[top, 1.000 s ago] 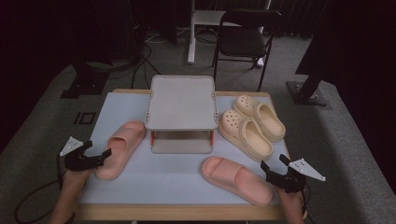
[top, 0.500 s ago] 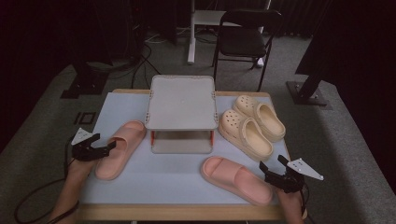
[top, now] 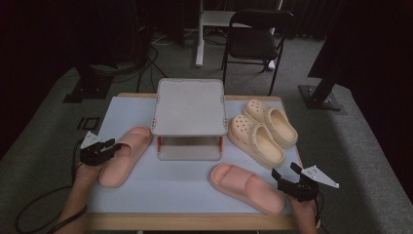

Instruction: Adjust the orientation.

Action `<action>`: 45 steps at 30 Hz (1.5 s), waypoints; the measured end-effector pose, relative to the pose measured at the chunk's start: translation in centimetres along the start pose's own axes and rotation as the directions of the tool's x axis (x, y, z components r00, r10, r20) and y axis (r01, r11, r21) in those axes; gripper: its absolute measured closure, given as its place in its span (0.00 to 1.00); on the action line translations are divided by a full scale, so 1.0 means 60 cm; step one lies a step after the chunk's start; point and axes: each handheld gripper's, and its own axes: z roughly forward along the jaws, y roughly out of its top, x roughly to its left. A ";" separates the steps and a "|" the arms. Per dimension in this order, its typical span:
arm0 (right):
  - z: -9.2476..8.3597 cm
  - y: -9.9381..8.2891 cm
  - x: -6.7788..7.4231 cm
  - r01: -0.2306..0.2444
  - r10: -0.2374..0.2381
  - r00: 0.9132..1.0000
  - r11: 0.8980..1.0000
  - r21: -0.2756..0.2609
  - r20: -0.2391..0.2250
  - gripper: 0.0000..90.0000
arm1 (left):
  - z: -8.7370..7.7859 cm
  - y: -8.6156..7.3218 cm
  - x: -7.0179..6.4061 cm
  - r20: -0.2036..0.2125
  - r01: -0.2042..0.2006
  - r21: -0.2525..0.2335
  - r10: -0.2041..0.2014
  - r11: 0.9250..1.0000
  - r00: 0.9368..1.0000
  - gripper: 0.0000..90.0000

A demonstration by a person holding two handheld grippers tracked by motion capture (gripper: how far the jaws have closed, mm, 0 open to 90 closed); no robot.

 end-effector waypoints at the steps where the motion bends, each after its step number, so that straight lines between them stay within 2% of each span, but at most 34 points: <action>1: -0.001 -0.001 -0.001 -0.003 0.003 1.000 1.000 0.000 0.002 0.15 | 0.001 0.000 -0.001 0.002 -0.003 0.001 0.003 1.000 1.000 0.76; 5: -0.001 -0.001 -0.002 -0.005 0.005 1.000 1.000 -0.001 0.004 0.15 | 0.002 0.000 -0.001 -0.001 -0.008 0.005 0.008 1.000 1.000 0.79; 6: -0.001 -0.001 -0.003 -0.007 0.007 1.000 1.000 -0.002 0.006 0.15 | -0.001 0.000 -0.003 -0.021 -0.022 0.004 0.022 1.000 1.000 0.83; 9: 0.000 -0.001 -0.004 -0.009 0.009 1.000 1.000 -0.001 0.001 0.14 | -0.006 0.000 -0.007 -0.022 -0.034 0.010 0.035 0.999 0.999 0.87; 14: 0.009 -0.002 -0.002 0.028 -0.028 0.999 0.999 0.021 0.024 0.12 | -0.019 0.000 -0.016 -0.026 -0.047 -0.002 0.047 0.999 0.999 0.91; 20: 0.005 0.000 -0.003 0.023 -0.023 0.999 1.000 -0.009 0.022 0.12 | -0.042 -0.007 -0.027 -0.034 -0.036 -0.024 0.035 0.999 0.999 0.92; 26: 0.004 0.007 -0.001 0.017 -0.016 1.000 1.000 -0.023 0.027 0.12 | -0.057 -0.018 -0.042 -0.042 -0.028 -0.016 0.027 0.999 0.999 0.92; 34: 0.002 0.018 0.000 0.025 -0.024 0.999 0.999 -0.033 0.034 0.12 | -0.076 -0.023 -0.073 -0.035 -0.034 -0.001 0.034 0.999 0.999 0.92; 39: 0.007 0.029 0.001 0.030 -0.028 0.999 0.999 -0.045 0.028 0.12 | -0.086 -0.021 -0.099 -0.016 -0.040 -0.026 0.040 0.999 0.999 0.92; 45: 0.012 0.035 -0.001 0.028 -0.026 0.999 0.998 -0.056 0.035 0.12 | -0.088 -0.016 -0.122 0.004 -0.057 -0.027 0.057 0.998 0.998 0.92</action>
